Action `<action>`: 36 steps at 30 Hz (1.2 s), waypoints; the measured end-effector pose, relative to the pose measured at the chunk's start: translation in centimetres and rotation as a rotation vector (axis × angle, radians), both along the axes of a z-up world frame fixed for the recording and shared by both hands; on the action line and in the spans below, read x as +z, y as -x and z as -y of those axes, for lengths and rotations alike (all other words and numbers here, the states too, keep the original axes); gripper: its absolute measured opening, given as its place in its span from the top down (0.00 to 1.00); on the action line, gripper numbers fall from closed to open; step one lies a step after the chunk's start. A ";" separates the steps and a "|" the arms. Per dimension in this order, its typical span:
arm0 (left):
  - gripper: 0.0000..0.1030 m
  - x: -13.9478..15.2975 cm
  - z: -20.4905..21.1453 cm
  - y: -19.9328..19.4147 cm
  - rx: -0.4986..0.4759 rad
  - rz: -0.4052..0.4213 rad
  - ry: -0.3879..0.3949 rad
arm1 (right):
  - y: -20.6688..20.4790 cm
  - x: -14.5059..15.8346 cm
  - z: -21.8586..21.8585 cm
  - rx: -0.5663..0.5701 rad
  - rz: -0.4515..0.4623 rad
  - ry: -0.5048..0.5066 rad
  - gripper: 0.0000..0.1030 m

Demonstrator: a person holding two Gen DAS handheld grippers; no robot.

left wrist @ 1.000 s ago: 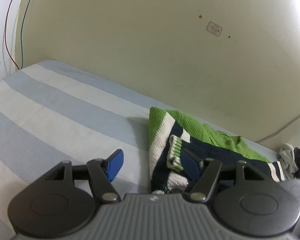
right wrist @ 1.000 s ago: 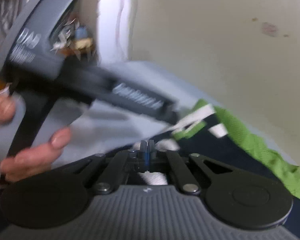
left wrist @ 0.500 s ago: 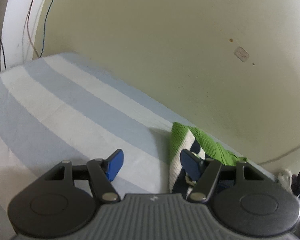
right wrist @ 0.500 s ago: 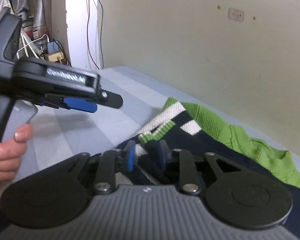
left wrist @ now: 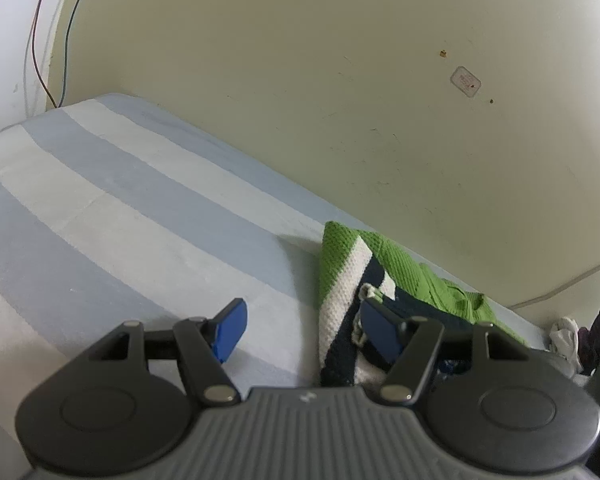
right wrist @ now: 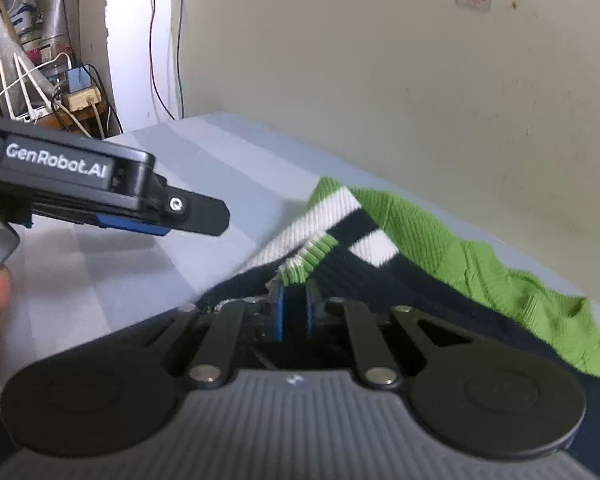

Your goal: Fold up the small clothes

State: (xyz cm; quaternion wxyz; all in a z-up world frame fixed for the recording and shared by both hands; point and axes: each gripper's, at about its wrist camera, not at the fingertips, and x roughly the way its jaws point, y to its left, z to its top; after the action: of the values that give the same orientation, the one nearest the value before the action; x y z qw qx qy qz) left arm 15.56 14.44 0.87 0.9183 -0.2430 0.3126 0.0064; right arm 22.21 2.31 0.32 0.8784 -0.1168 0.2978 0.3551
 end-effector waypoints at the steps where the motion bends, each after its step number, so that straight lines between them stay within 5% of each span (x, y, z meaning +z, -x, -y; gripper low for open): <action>1: 0.37 0.1 0.0 0.1 0.000 0.004 0.005 | 0.4 0.4 0.1 0.002 0.012 -0.013 0.88; 5: 0.37 0.3 -0.2 0.4 -0.011 0.025 0.034 | 3.1 2.2 1.2 0.096 0.044 -0.091 0.88; 9: 0.37 0.0 1.1 0.1 -0.049 0.015 -0.009 | 4.6 0.5 0.2 0.134 0.060 0.046 0.82; 11: 0.37 -0.2 1.9 -0.2 -0.062 0.003 -0.050 | 4.4 0.2 1.0 0.119 0.038 0.030 0.79; 14: 0.37 -0.4 2.8 -0.4 -0.088 0.000 -0.085 | 4.4 1.2 4.1 0.052 0.000 -0.084 0.64; 25: 0.29 -1.7 6.2 -0.9 -0.119 -0.062 -0.306 | 4.8 0.6 23.6 -0.539 -0.074 -0.095 0.69; 28: 0.26 -1.6 5.8 -0.7 -0.117 -0.063 -0.295 | 6.3 0.5 26.3 -0.567 -0.079 -0.163 0.69; 36: 0.19 -1.6 5.4 -0.4 -0.106 -0.067 -0.298 | 7.2 0.2 24.0 -0.565 0.046 -0.005 0.65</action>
State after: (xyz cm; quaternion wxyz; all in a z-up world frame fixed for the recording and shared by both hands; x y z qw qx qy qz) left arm 15.95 8.99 -0.68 0.9323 -0.0868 0.3509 0.0121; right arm 15.02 -21.69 0.52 0.9493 -0.0351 0.2978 0.0942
